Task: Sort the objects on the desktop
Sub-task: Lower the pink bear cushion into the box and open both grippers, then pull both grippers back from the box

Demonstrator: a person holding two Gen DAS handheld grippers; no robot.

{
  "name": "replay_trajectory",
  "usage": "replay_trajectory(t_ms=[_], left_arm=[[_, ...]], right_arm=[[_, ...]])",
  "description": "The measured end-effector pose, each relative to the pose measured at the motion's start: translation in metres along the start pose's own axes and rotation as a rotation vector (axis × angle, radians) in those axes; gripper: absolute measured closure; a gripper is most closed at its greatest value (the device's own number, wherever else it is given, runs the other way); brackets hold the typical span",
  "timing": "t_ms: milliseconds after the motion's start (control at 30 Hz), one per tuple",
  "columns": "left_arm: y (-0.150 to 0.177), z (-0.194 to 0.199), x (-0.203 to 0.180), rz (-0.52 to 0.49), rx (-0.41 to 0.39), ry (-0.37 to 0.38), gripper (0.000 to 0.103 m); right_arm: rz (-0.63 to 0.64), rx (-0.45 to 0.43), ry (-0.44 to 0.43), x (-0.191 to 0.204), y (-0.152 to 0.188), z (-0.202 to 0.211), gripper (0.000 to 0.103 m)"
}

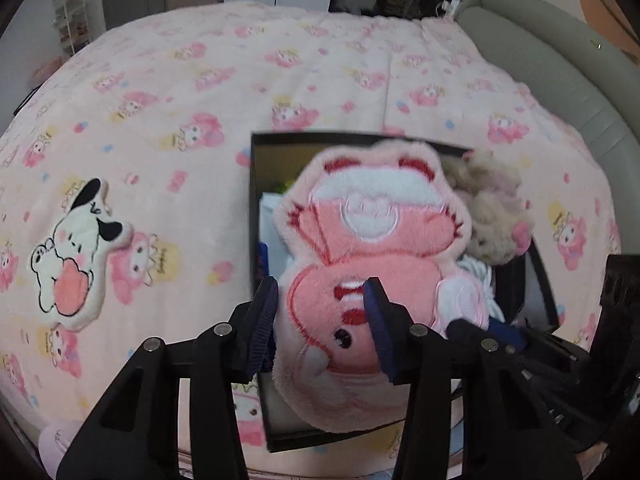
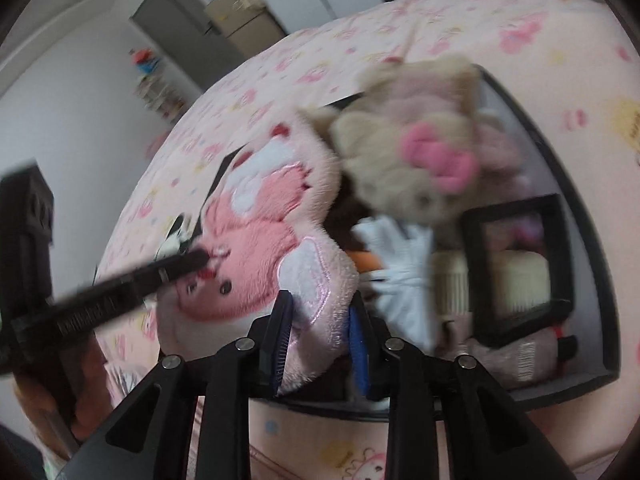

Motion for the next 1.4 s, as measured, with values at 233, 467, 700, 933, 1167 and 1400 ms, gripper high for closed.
replay_trajectory(t_ms=[233,467,700,933,1167,1400], left_arm=[[0.002,-0.010,-0.009,-0.038,-0.039,0.133,0.056],[0.011,-0.047,-0.009,0.001,0.074,0.150,0.055],[0.013,-0.028,-0.013,0.004,0.025,0.152,0.055],[0.029,0.035,-0.032,-0.060,-0.127,0.151,0.049],[0.040,0.072,-0.053,-0.088,-0.174,0.199,0.046],[0.050,0.098,-0.059,-0.120,-0.183,0.204,0.046]], right_arm=[[0.146,-0.174,0.121,0.024,-0.020,0.029,0.079],[0.152,0.012,0.136,0.021,0.000,-0.024,0.078],[0.167,-0.020,0.155,0.020,0.001,-0.014,0.079],[0.143,-0.257,0.292,0.031,0.003,0.064,0.075],[0.096,-0.341,0.316,0.045,0.024,0.104,0.066],[0.060,-0.374,0.350,0.058,0.042,0.125,0.064]])
Point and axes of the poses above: each gripper's, at about its wrist camera, not at the fingertips, and z roughly against the way its jaws point, x to its left, y to its underside, the point moved 3 cm from there along -z, roughly the way its jaws point, and after that the axes turned 9 degrees about -y, right-handed, at the moved point
